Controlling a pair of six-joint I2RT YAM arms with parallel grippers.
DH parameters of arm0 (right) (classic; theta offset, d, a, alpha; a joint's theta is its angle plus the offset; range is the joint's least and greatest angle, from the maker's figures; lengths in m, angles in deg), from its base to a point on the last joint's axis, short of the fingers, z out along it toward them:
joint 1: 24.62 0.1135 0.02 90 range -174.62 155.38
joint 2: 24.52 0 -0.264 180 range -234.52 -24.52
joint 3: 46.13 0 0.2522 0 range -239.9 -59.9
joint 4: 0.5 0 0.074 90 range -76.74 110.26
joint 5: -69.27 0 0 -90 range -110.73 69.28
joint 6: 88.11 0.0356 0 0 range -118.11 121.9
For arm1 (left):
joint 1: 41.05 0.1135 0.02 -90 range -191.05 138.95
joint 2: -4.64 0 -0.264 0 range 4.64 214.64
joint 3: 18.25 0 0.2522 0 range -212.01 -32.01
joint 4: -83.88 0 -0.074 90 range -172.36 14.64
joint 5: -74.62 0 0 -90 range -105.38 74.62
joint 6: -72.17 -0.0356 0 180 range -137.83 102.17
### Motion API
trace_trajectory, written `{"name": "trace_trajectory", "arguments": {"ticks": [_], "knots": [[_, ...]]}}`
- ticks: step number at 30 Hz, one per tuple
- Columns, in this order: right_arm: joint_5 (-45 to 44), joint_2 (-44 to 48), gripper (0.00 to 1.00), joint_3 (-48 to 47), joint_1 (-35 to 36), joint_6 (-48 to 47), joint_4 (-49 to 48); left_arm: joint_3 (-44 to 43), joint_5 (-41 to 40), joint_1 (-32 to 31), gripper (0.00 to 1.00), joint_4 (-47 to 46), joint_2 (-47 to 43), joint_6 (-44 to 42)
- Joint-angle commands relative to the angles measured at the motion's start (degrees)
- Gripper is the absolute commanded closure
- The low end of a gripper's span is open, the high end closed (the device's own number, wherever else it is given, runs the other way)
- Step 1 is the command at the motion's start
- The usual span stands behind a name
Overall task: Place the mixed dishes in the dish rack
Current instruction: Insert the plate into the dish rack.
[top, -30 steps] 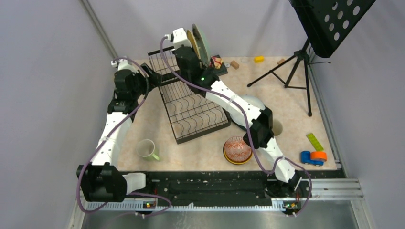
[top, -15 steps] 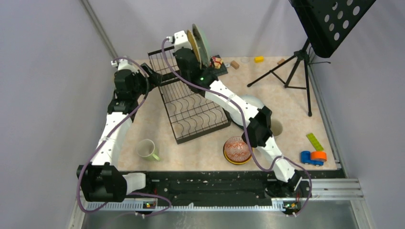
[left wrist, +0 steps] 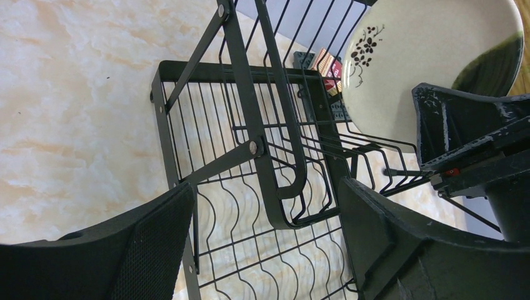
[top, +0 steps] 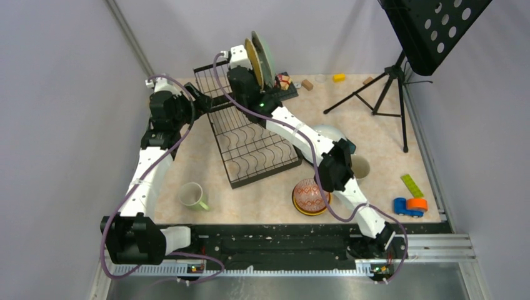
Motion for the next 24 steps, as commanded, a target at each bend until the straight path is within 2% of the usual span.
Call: {"name": "trace_trajectory", "arguments": {"ticks": [1,9,24], "knots": [[0.9,1.1,0.72,-1.8,-1.2,2.5,1.2,-0.1,0.9,0.4,0.11,-3.1,-0.2,0.1],[3.7,4.4,0.61,-1.7,-1.2,2.5,1.0,0.0,1.0,0.4,0.11,-3.1,-0.3,0.0],[10.2,10.6,0.60,-1.5,-1.2,4.4,3.3,0.0,0.7,0.3,0.11,-2.6,-0.8,-0.3]]}}
